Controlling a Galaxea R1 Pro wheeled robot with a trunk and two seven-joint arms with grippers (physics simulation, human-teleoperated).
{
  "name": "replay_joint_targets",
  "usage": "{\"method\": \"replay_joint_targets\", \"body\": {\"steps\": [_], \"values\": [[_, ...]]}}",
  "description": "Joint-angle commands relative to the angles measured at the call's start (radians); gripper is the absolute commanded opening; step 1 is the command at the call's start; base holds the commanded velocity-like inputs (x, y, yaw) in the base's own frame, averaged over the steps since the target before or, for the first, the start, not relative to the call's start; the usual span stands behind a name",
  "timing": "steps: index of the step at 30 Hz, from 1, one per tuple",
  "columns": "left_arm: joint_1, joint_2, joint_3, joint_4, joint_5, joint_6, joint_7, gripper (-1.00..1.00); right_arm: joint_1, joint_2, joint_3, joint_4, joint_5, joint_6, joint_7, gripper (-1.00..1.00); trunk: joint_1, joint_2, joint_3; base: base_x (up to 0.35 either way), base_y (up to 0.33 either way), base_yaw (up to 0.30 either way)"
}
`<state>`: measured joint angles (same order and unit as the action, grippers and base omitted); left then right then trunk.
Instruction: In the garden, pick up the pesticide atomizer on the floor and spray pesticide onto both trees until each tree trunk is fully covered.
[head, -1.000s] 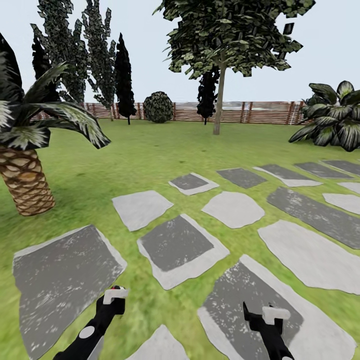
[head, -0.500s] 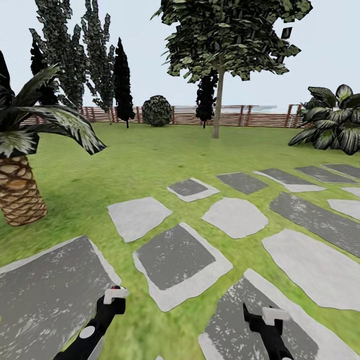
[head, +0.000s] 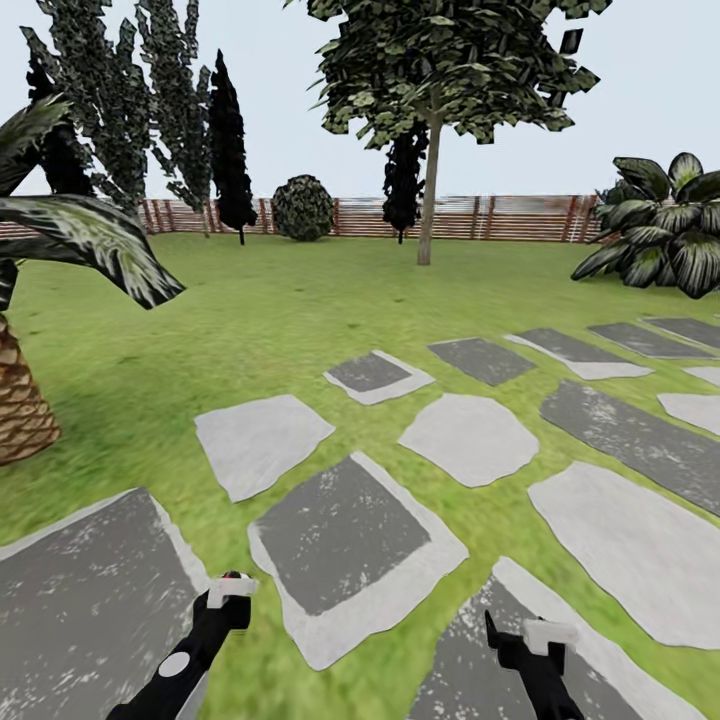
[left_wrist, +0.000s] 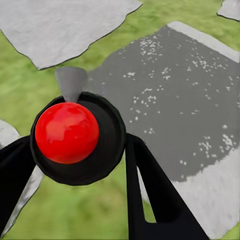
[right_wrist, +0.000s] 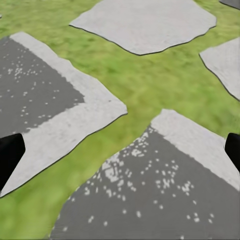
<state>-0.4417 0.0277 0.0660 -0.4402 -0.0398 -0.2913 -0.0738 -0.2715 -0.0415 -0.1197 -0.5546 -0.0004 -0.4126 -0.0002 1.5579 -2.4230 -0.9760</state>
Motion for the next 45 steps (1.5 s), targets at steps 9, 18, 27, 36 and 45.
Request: {"method": "replay_joint_targets", "body": {"steps": [9, 18, 27, 36, 45], "values": [[0.0, 0.001, 0.001, 0.001, 0.001, 0.001, 0.0, -1.0, 0.0, -0.001, 0.0, 0.004, 0.0, 0.0, 0.002, 1.0, 0.0, 0.0, -0.014, 0.336, 0.0, -0.001], [0.0, 0.0, 0.0, 0.003, 0.0, 0.001, 0.0, -1.0, 0.0, -0.001, 0.0, 0.004, 0.001, 0.0, 0.003, 1.0, 0.0, 0.0, -0.025, 0.336, 0.0, 0.0], [0.0, -0.001, 0.0, 0.006, 0.001, 0.001, 0.001, -1.0, 0.0, 0.005, 0.005, 0.006, 0.005, 0.0, 0.006, 1.0, 0.0, 0.0, -0.025, 0.336, 0.0, 0.0], [0.0, 0.0, 0.0, 0.003, 0.001, 0.001, 0.0, -1.0, 0.0, 0.002, 0.002, 0.018, 0.0, 0.0, 0.002, 1.0, 0.0, 0.0, -0.025, 0.336, 0.0, 0.0], [0.0, 0.0, 0.0, 0.002, 0.001, 0.001, 0.0, -1.0, 0.0, 0.002, 0.003, 0.019, 0.0, 0.0, 0.002, 1.0, 0.0, 0.0, -0.035, 0.336, 0.0, 0.0]]}}
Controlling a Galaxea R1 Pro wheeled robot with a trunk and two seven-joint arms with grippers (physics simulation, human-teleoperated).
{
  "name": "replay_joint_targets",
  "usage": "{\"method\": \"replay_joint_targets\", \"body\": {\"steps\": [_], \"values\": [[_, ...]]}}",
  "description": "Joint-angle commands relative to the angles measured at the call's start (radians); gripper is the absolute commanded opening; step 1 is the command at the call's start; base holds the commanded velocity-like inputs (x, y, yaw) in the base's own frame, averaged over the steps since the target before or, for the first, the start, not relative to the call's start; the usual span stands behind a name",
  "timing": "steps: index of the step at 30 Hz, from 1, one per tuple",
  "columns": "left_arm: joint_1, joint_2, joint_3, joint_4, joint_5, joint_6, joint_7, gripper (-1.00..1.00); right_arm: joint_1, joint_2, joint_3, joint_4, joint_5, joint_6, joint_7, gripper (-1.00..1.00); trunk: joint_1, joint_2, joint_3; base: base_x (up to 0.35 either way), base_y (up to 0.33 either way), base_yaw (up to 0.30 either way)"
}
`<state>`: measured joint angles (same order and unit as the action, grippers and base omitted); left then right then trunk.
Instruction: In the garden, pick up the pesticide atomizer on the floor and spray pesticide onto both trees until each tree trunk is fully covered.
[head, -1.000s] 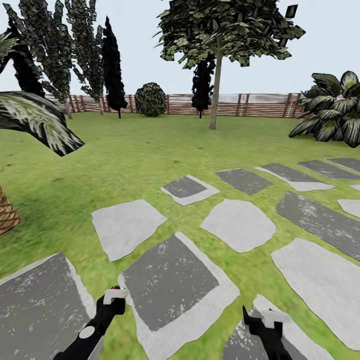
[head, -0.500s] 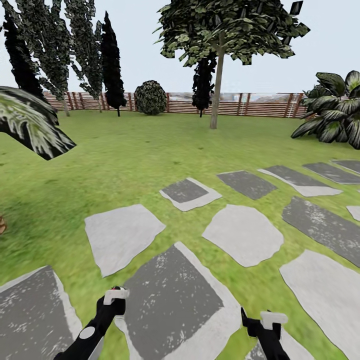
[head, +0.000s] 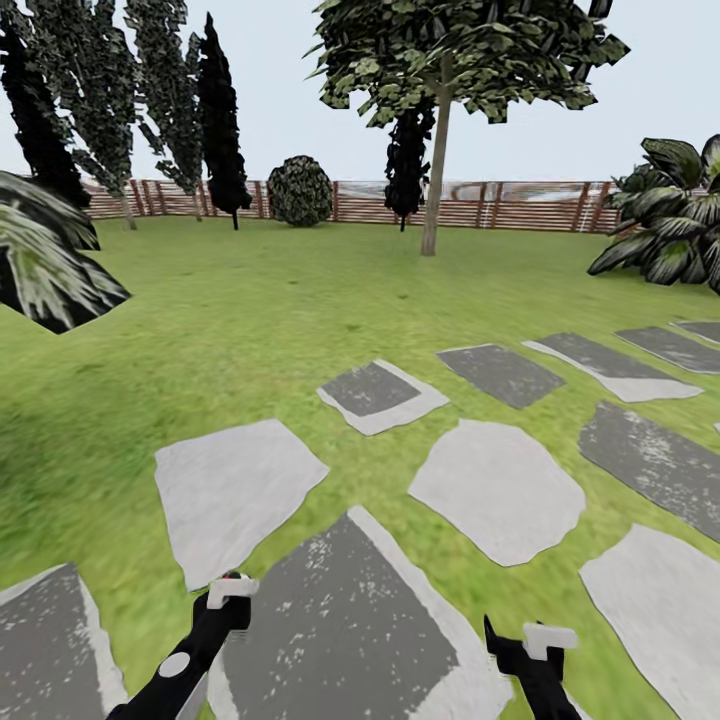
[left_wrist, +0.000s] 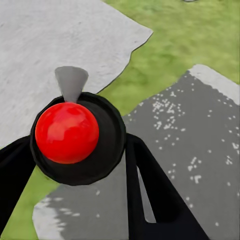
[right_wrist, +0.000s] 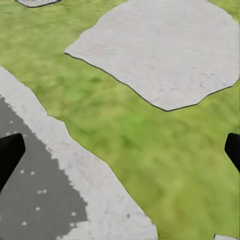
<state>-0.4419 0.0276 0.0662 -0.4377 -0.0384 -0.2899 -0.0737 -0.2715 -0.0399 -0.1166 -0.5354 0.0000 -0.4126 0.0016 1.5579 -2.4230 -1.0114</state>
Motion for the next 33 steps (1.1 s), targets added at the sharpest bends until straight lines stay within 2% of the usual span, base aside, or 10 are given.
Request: {"method": "replay_joint_targets", "body": {"steps": [1, 14, 33], "values": [[0.0, 0.0, 0.0, 0.0, 0.0, 0.0, 0.0, -1.0, 0.0, 0.0, 0.0, 0.0, 0.0, 0.0, 0.0, 1.0, 0.0, 0.0, -0.002, 0.336, 0.0, 0.0], [0.0, 0.0, 0.002, -0.001, 0.0, 0.0, 0.002, -1.0, 0.0, 0.0, -0.001, 0.0, 0.0, 0.0, -0.001, 1.0, 0.0, 0.0, -0.021, 0.335, -0.013, -0.019], [0.0, 0.004, 0.002, -0.003, 0.001, 0.0, 0.0, -1.0, 0.0, 0.0, 0.0, 0.0, 0.0, 0.0, -0.003, 1.0, 0.0, 0.0, -0.023, 0.283, -0.153, -0.004]]}}
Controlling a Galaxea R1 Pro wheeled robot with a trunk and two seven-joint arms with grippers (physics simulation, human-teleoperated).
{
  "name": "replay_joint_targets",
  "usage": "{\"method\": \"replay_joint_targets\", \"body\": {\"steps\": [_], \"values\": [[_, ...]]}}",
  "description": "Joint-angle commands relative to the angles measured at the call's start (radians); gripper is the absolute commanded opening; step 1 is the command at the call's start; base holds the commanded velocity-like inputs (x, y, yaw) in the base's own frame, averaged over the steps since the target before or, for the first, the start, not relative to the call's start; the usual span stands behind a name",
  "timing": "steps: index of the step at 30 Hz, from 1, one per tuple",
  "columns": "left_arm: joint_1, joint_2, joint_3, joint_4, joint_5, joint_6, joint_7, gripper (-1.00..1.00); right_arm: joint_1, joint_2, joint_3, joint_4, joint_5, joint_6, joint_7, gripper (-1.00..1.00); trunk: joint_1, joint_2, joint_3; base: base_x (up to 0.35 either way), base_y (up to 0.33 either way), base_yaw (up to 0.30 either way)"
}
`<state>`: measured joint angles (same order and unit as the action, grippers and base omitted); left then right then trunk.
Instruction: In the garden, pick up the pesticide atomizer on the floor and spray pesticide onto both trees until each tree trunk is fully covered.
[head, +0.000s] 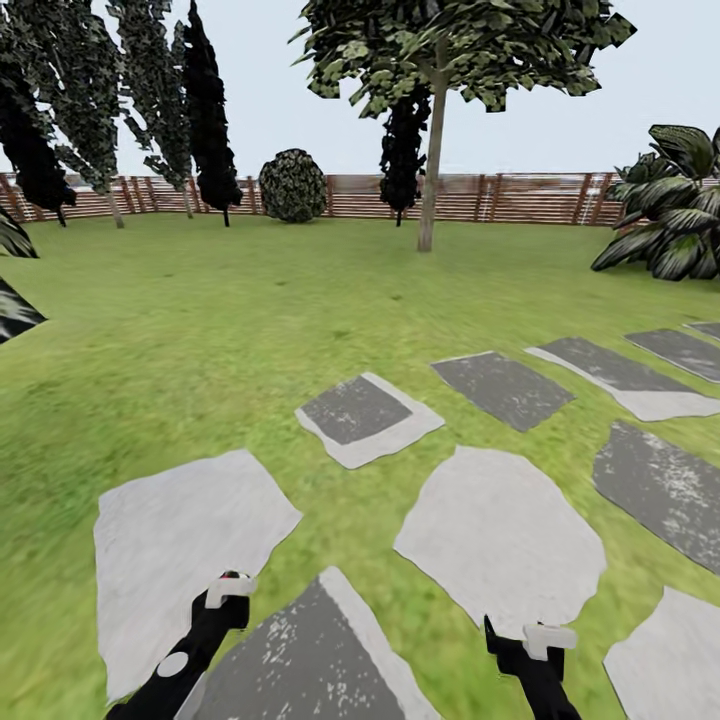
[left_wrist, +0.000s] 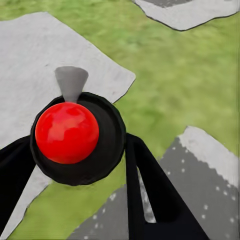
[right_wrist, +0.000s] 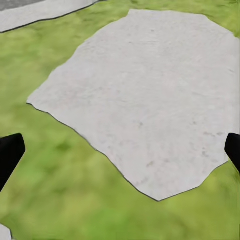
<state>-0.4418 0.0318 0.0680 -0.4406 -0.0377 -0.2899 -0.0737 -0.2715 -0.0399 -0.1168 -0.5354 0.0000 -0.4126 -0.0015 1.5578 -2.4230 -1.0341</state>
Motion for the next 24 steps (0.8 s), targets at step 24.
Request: {"method": "replay_joint_targets", "body": {"steps": [24], "values": [[-0.001, 0.005, 0.001, 0.0, 0.001, 0.003, -0.002, -1.0, 0.0, 0.005, 0.0, 0.001, 0.0, 0.0, 0.0, 1.0, 0.0, 0.0, 0.0, 0.278, -0.155, 0.0]]}}
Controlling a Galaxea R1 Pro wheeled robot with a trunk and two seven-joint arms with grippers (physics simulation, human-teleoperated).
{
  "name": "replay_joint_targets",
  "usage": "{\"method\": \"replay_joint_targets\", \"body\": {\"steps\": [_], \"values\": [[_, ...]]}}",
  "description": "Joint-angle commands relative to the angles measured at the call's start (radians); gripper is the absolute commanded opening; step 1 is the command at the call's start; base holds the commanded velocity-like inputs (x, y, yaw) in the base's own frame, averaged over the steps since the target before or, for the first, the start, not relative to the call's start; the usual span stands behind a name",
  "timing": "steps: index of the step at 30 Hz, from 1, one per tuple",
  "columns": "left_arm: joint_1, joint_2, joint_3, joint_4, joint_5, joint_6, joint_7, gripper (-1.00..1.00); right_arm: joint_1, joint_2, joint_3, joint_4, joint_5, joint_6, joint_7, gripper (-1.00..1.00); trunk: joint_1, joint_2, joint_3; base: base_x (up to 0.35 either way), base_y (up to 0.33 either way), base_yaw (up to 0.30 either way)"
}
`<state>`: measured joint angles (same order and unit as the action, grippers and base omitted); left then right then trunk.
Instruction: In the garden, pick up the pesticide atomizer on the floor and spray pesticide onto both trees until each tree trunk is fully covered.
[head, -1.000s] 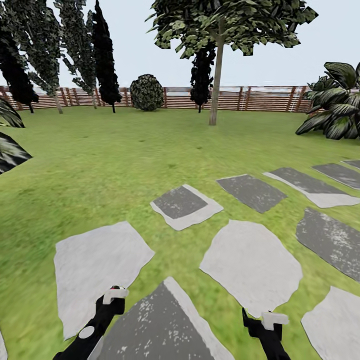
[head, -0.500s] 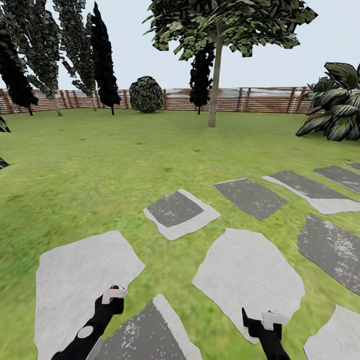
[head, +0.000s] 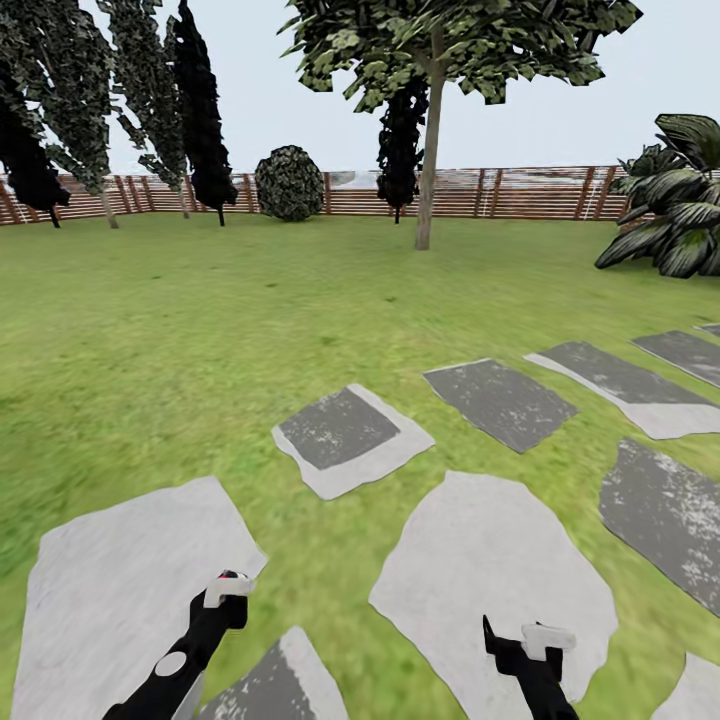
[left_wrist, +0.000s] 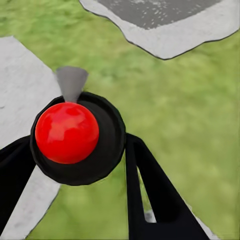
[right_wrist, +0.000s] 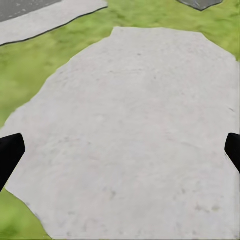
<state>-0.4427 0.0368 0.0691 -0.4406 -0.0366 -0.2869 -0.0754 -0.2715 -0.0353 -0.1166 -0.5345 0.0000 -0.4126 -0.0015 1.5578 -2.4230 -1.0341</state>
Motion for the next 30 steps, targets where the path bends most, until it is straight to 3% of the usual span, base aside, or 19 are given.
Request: {"method": "replay_joint_targets", "body": {"steps": [1, 13, 30], "values": [[0.0, 0.0, 0.0, 0.0, 0.0, 0.0, 0.001, -1.0, 0.0, 0.0, 0.0, 0.0, 0.0, 0.0, 0.0, 1.0, 0.0, 0.0, 0.0, 0.281, -0.146, 0.0], [0.001, -0.008, -0.002, -0.001, -0.001, -0.001, 0.003, -1.0, 0.0, -0.001, 0.003, 0.054, 0.005, -0.001, 0.005, 1.0, 0.0, 0.0, 0.0, 0.281, -0.145, 0.0], [0.001, -0.008, 0.0, 0.0, -0.001, -0.001, 0.003, -1.0, 0.0, -0.005, 0.0, 0.056, 0.003, -0.003, -0.001, 1.0, 0.0, 0.0, 0.0, 0.281, -0.145, 0.0]]}}
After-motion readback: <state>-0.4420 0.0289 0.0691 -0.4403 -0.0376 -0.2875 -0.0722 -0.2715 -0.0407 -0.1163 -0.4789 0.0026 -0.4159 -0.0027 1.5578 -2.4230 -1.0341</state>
